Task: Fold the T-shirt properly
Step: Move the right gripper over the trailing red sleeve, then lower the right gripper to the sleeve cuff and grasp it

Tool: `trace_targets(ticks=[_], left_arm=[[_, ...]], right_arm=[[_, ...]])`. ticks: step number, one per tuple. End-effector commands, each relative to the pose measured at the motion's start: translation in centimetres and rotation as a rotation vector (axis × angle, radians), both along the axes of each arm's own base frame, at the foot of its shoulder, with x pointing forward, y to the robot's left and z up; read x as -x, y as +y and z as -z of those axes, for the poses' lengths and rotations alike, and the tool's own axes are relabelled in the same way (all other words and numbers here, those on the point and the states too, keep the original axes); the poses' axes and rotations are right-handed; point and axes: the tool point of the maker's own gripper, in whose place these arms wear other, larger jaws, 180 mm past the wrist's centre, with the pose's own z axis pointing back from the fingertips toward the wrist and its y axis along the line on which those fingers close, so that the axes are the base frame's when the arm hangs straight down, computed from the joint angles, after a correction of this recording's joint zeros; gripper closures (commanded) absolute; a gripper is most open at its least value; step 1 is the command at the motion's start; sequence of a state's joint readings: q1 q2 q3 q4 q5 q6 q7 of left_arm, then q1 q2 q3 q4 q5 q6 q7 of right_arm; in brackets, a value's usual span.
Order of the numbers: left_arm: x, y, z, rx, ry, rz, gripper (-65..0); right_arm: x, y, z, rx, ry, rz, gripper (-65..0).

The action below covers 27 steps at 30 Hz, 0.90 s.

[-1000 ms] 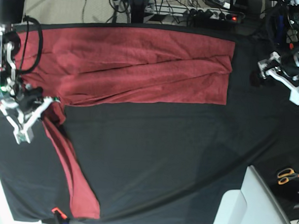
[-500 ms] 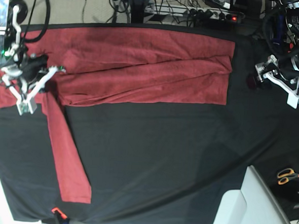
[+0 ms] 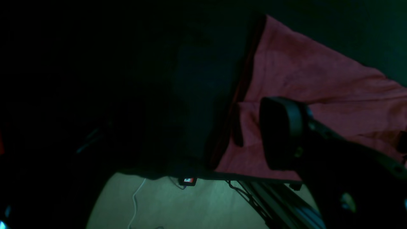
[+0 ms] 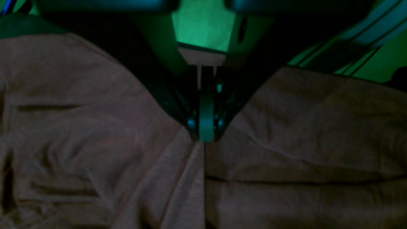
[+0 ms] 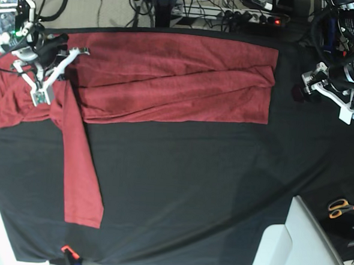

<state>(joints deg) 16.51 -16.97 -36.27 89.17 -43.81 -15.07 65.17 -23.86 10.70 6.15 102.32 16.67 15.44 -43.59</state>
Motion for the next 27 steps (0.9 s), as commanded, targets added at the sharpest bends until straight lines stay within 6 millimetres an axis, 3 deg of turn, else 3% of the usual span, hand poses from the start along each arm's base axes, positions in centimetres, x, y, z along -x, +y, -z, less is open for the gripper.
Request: trace_targets(ticks=[1,15,17,22,24,27], left_arm=[[-0.7,0.6,-1.0,-0.016,-0.034,0.004,-52.3],[-0.7,0.5,-1.0,-0.015,-0.033,0.006,-52.3],[-0.7,0.5,-1.0,-0.015,-0.033,0.006,-52.3],[-0.7,0.5,-1.0,-0.015,-0.033,0.006,-52.3],[-0.7,0.5,-0.9,-0.014,-0.032,0.005,-52.3],[-0.7,0.5,-0.9,-0.014,-0.032,0.005,-52.3]], right_arm=[[-0.7,0.1,-0.7,-0.009,-0.034,0.002,0.0],[0.4,1.0,-0.1,-0.034,-0.006,0.014,-1.1],[1.0,1.3,0.3,-0.037,0.036,0.016,-5.7],[1.2,1.4,0.2,-0.032,0.058,0.011,-28.4],[0.5,1.3,-0.7,-0.029,0.024,0.011,-29.7],[-2.8,1.4,-3.3,-0.025,-0.1,0.003,-29.7]])
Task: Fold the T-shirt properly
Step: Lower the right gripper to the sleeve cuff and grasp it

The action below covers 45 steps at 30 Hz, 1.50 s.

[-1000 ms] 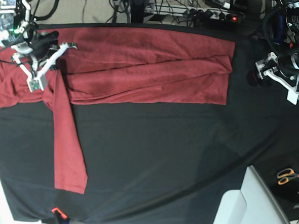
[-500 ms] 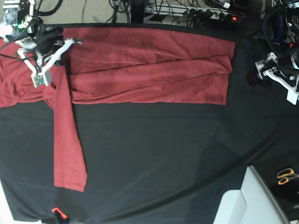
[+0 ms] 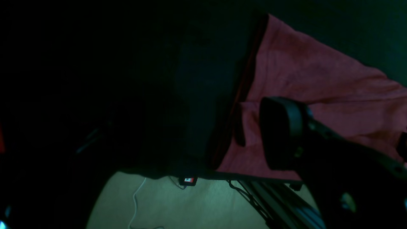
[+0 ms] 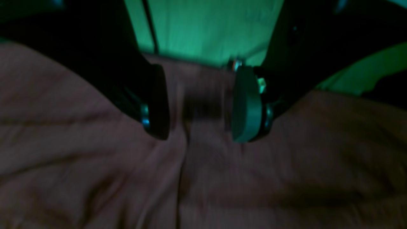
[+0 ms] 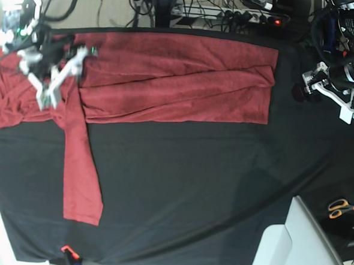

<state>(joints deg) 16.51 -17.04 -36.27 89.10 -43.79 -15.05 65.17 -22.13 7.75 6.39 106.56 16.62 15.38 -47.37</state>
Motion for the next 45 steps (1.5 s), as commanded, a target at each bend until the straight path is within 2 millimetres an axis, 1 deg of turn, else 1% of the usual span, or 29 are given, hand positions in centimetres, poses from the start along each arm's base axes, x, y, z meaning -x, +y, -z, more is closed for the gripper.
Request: trace_targets(ticks=[1,2,3,4,6,8,11,13,15,16,18,19,22,27,28,29,30,32,33,34,35,36,37,38,39,41,42,44,45], left_arm=[[-0.7,0.5,-0.9,-0.014,-0.033,0.006,-52.3],[-0.7,0.5,-0.9,-0.014,-0.033,0.006,-52.3],[-0.7,0.5,-1.0,-0.014,-0.034,0.004,-52.3],[-0.7,0.5,-1.0,-0.014,-0.034,0.004,-52.3],[-0.7,0.5,-1.0,-0.015,-0.034,0.005,-52.3],[-0.5,0.6,-0.9,-0.016,-0.032,0.002,-52.3],[-0.3,0.7,-1.0,-0.019,-0.03,0.001,-52.3],[-0.4,0.7,-1.0,-0.019,-0.031,0.002,-52.3],[-0.1,0.7,-0.9,-0.019,-0.025,0.002,-52.3],[0.1,0.7,-0.8,-0.02,-0.022,0.001,-52.3],[-0.1,0.9,-0.9,-0.031,-0.049,-0.011,-52.3],[0.1,1.1,-0.7,-0.036,-0.055,-0.018,-52.3],[0.3,1.4,-0.7,-0.05,-0.078,-0.033,-52.3],[0.6,1.4,-0.5,-0.049,-0.071,-0.034,-52.3],[0.5,1.4,-0.5,-0.049,-0.072,-0.034,-52.3],[0.5,1.4,-0.6,-0.049,-0.074,-0.034,-52.3],[0.4,1.4,-0.6,-0.05,-0.077,-0.033,-52.3],[0.3,1.4,-0.7,-0.05,-0.078,-0.033,-52.3],[0.3,1.4,-0.7,-0.05,-0.078,-0.033,-52.3],[0.3,1.4,-0.7,-0.05,-0.078,-0.033,-52.3],[0.3,1.4,-0.7,-0.05,-0.078,-0.033,-52.3],[0.3,1.4,-0.7,-0.05,-0.078,-0.033,-52.3],[0.3,1.4,-0.7,-0.05,-0.078,-0.033,-52.3],[0.3,1.4,-0.7,-0.05,-0.078,-0.033,-52.3],[0.3,1.4,-0.7,-0.051,-0.078,-0.032,-52.3],[0.2,1.8,-0.9,-0.061,-0.08,-0.028,-52.3],[0.1,1.9,-1.0,-0.066,-0.08,-0.024,-52.3],[0.1,2.0,-1.1,-0.068,-0.08,-0.025,-52.3],[0.0,2.2,-1.2,-0.07,-0.083,-0.027,-52.3]], right_arm=[[-2.9,-0.4,-2.3,0.009,-0.1,-0.004,-29.9],[-4.9,-0.5,-3.4,0.014,-0.137,-0.004,-30.5],[-6.4,-0.7,-3.9,0.018,-0.149,-0.001,-30.5],[-7.8,-1.1,-3.9,0.024,-0.136,0.003,-30.6],[-11.4,-1.7,-4.1,0.016,-0.131,0.022,-30.6],[-14.5,-2.2,-2.9,-0.01,-0.098,0.05,-30.6],[-18.1,-2.8,-0.8,-0.064,-0.07,0.103,-30.6],[-20.0,-3.2,0.7,-0.099,-0.063,0.141,-30.6],[-20.9,-4.5,2.1,-0.111,-0.049,0.183,-30.5],[-21.3,-4.6,2.7,-0.123,-0.045,0.2,-30.5],[-21.8,-4.9,3.7,-0.142,-0.033,0.229,-30.5],[-21.8,-4.9,4.1,-0.15,-0.026,0.239,-30.5],[-21.3,-4.9,5.6,-0.164,0.008,0.264,-30.3],[-21.0,-4.5,6.1,-0.173,0.007,0.268,-29.7],[-21.0,-4.5,6.1,-0.173,0.007,0.268,-28.1],[-21.0,-4.5,6.1,-0.173,0.007,0.268,-24.6],[-21.0,-4.5,6.1,-0.173,0.007,0.268,-18.5],[-21.2,-4.5,5.9,-0.173,0.001,0.266,-1.8],[-21.2,-4.5,5.9,-0.173,0.001,0.266,0.0],[-21.2,-4.5,5.9,-0.173,0.001,0.266,-0.3],[-21.4,-4.5,5.6,-0.174,-0.007,0.263,-1.2],[-21.6,-4.5,5.2,-0.17,-0.02,0.257,0.0],[-21.3,-4.5,5.0,-0.163,-0.025,0.249,0.0],[-21.1,-4.4,4.4,-0.154,-0.037,0.233,0.0],[-21.1,-4.1,3.4,-0.144,-0.061,0.209,0.0],[-20.0,-2.1,1.9,-0.141,-0.094,0.157,0.0],[-19.6,-1.3,0.5,-0.134,-0.122,0.13,0.0],[-17.3,0.2,-0.6,-0.122,-0.116,0.091,0.0],[-16.5,0.9,-1.2,-0.124,-0.12,0.076,0.0]])
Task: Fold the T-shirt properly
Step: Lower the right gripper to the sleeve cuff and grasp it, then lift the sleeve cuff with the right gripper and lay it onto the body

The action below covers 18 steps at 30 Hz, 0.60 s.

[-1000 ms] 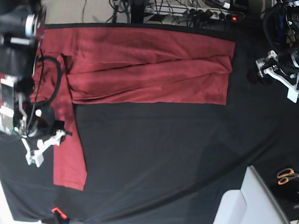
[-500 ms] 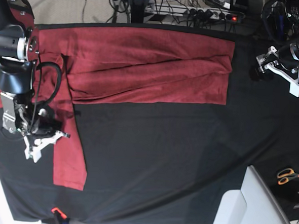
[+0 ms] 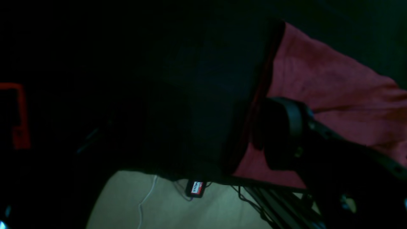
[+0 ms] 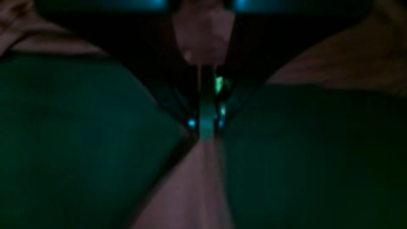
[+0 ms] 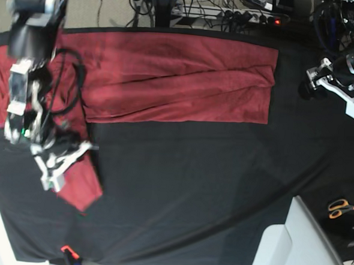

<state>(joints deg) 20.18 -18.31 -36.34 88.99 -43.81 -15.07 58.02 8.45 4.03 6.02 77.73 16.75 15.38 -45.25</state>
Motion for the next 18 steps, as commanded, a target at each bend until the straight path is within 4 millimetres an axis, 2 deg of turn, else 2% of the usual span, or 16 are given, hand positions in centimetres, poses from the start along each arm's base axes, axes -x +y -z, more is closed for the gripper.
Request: trace_targets(ticks=[1,6,9,15,18], left_arm=[[-0.7,0.6,-1.1,-0.016,-0.036,0.004,-52.3],[-0.9,1.4,-1.6,-0.042,-0.033,0.016,-52.3],[-1.0,1.7,-1.7,-0.049,-0.034,0.016,-52.3],[-1.0,1.6,-1.7,-0.048,-0.035,0.018,-52.3],[-1.0,1.6,-1.7,-0.047,-0.034,0.02,-52.3]], right_arm=[[-0.3,0.1,-1.9,0.006,-0.051,-0.004,0.0],[5.1,3.0,-2.6,-0.007,-0.033,-0.052,0.0],[7.9,6.0,-2.4,-0.015,-0.027,-0.141,0.0],[12.3,10.3,-1.3,-0.049,0.027,-0.26,0.0],[13.4,11.9,-0.8,-0.07,0.038,-0.296,0.0]])
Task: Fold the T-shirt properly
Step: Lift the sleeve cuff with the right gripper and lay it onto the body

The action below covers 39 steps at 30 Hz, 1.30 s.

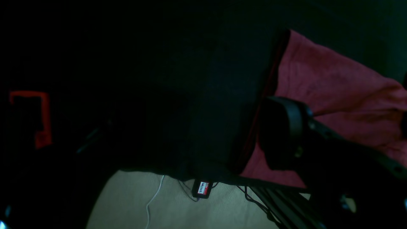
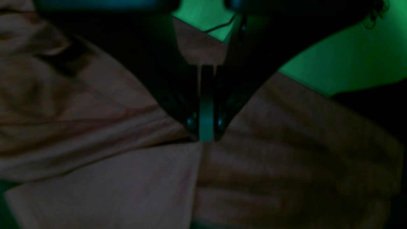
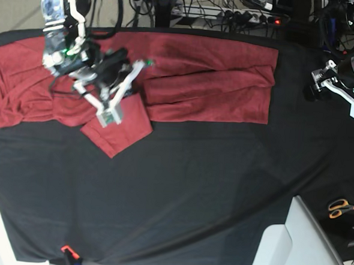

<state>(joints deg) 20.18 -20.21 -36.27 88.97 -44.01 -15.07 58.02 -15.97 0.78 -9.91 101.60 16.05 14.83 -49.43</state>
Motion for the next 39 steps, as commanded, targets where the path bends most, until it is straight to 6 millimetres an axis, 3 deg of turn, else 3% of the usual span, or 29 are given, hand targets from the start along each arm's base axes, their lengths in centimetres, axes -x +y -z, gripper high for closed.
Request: trace_targets(ticks=[1,10,21,28,36,39], left_arm=[[-0.7,0.6,-1.1,-0.02,-0.033,0.008,-52.3],[-0.7,0.6,-1.1,-0.02,-0.033,0.008,-52.3],[-0.4,1.1,0.1,0.005,-0.008,-0.026,-52.3],[-0.2,1.1,0.7,0.019,0.007,-0.037,-52.3],[-0.2,1.1,0.7,0.019,0.006,-0.036,-52.3],[-0.2,1.1,0.7,0.019,0.006,-0.036,-52.3]], right_arm=[[-0.8,0.9,-0.9,-0.036,-0.041,0.0,0.0],[0.9,3.4,-0.1,-0.055,0.003,-0.054,-0.3],[4.2,3.6,0.6,-0.066,0.059,-0.061,-0.2],[3.8,3.7,-1.8,-0.085,-0.009,-0.059,-0.2],[4.7,3.7,-0.6,-0.077,0.034,-0.061,-0.6],[5.3,3.5,0.4,-0.058,0.084,-0.072,-12.2]])
